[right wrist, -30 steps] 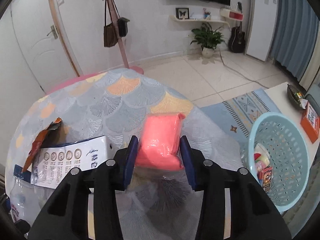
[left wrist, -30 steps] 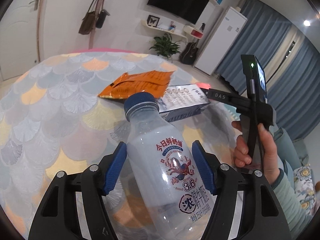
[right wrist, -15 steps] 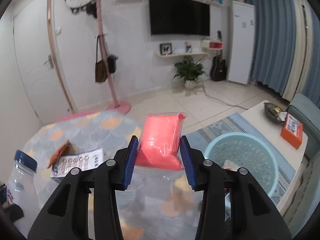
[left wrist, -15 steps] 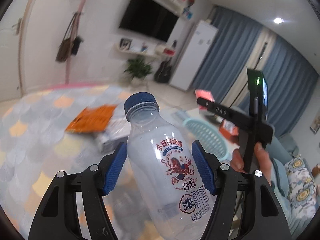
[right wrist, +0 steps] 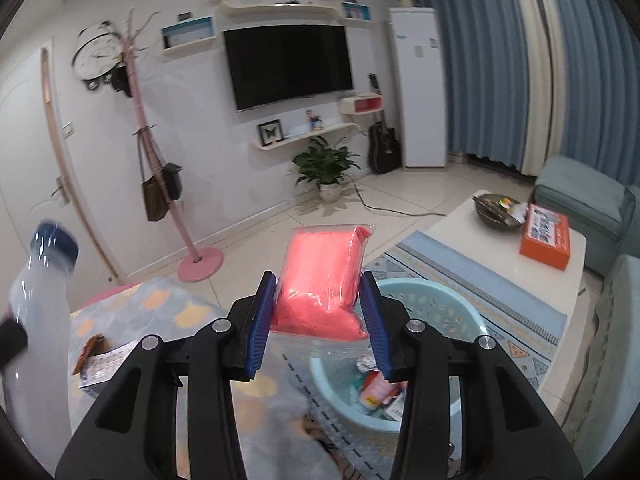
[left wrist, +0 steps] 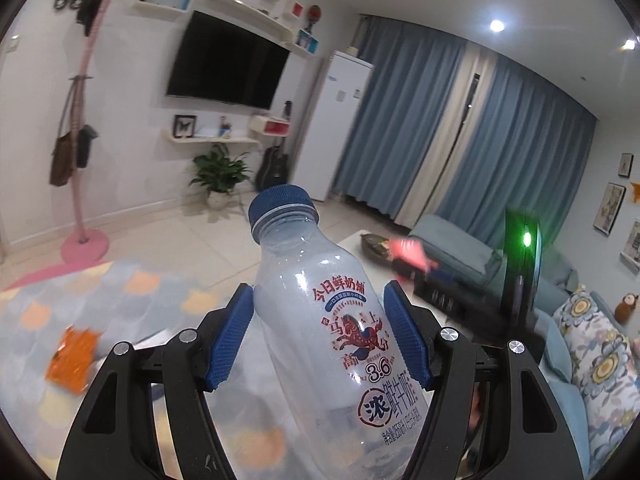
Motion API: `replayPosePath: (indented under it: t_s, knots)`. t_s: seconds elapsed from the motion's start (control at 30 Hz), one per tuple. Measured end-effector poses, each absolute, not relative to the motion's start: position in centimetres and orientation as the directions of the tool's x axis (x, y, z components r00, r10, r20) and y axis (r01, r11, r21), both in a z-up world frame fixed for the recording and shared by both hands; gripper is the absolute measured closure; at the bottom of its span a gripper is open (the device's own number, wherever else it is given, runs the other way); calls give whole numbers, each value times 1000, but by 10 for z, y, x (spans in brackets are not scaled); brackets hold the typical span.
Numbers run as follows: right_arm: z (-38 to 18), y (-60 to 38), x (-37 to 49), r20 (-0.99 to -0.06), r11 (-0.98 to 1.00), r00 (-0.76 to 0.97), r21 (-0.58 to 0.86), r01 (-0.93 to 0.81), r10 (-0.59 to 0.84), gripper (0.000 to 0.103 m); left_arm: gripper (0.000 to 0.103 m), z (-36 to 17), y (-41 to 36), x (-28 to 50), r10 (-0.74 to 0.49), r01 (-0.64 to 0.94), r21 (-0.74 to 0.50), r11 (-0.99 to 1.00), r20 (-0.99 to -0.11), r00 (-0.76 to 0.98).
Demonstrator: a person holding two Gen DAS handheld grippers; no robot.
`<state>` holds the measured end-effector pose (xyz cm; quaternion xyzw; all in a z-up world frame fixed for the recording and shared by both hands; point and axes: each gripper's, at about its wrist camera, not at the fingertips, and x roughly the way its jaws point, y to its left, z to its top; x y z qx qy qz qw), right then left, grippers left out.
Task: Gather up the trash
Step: 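Carry the clear bottle and pink bag over the blue basket, then open both tools to drop the bottle and pink bag into the basket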
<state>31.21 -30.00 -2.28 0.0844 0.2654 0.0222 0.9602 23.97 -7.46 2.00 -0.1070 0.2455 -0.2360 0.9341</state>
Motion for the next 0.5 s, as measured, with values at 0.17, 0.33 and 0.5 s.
replayPosePath:
  t_s: [0.17,0.33,0.5]
  knots:
    - [-52,-333,334,-562,975,825,213,69,65,63,38,15,-115,281,-503,392,-328,860,-411,760]
    - [-93,-366,357,-646,953,760,269,143,69,63,38,-16,-155,327,-491,368,-333,868,-468,735]
    - [-147,-383,390,-793,936,601,276,219,93,63,38,-60,-184,368,-482,317,-370,873,-553,680]
